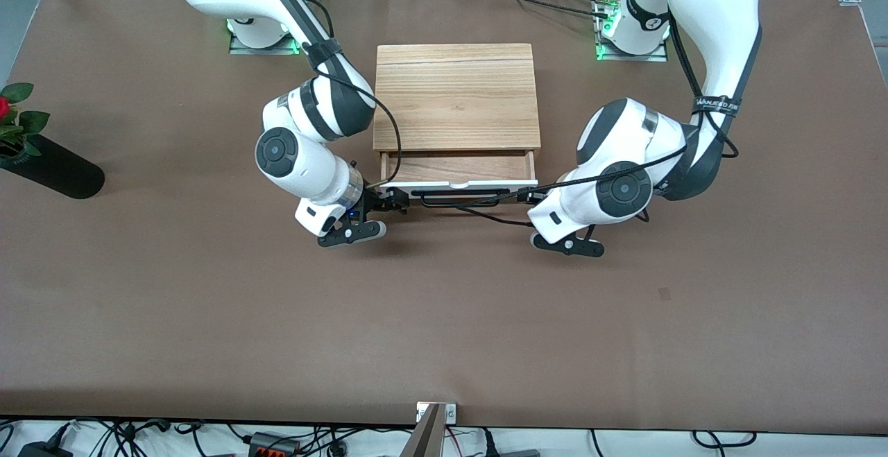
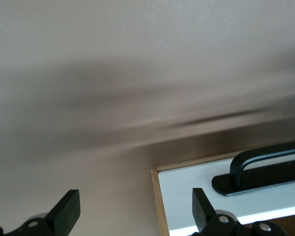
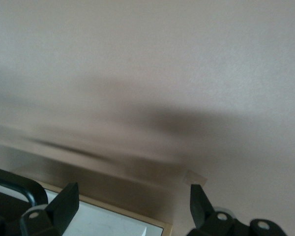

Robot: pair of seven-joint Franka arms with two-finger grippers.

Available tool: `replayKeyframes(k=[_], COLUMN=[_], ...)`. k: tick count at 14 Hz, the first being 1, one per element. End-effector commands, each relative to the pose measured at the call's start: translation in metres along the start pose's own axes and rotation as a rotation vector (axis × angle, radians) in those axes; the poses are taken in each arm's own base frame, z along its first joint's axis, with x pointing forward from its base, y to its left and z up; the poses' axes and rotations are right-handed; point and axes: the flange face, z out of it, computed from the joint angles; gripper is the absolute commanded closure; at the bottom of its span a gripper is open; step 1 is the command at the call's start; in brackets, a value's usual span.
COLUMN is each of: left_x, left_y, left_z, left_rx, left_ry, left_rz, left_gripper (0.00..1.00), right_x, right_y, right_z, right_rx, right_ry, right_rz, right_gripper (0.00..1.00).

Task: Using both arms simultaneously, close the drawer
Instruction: 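Push the white drawer front into the box with both grippers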

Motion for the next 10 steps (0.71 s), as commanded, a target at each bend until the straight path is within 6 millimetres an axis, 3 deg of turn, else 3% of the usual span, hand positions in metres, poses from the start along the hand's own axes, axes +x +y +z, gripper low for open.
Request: replayKeyframes(k=[1,8,10], left_x=[-0.002,-0.006,-0.013], left_y=[0.002,0.005,0.017], left_z=[0.006,0.020,0.027], left_rx=[0.036,0.052,0.062], left_ry=[-0.046,-0.100,-0.129], left_rz=[0.007,0.017,0.025], left_gripper=[0.00,0.00,0.00], right_x=[-0.008,-0.021,-0.024], right_y=[-0.008,-0.008,-0.007], right_z=[0.007,0.024,0.027], right_rx=[0.002,-0.011,-0.015], right_ry=[-0.017,-0.053,-0.063], right_rz=[-0.004,-0.008,-0.007], right_gripper=[0.00,0.00,0.00])
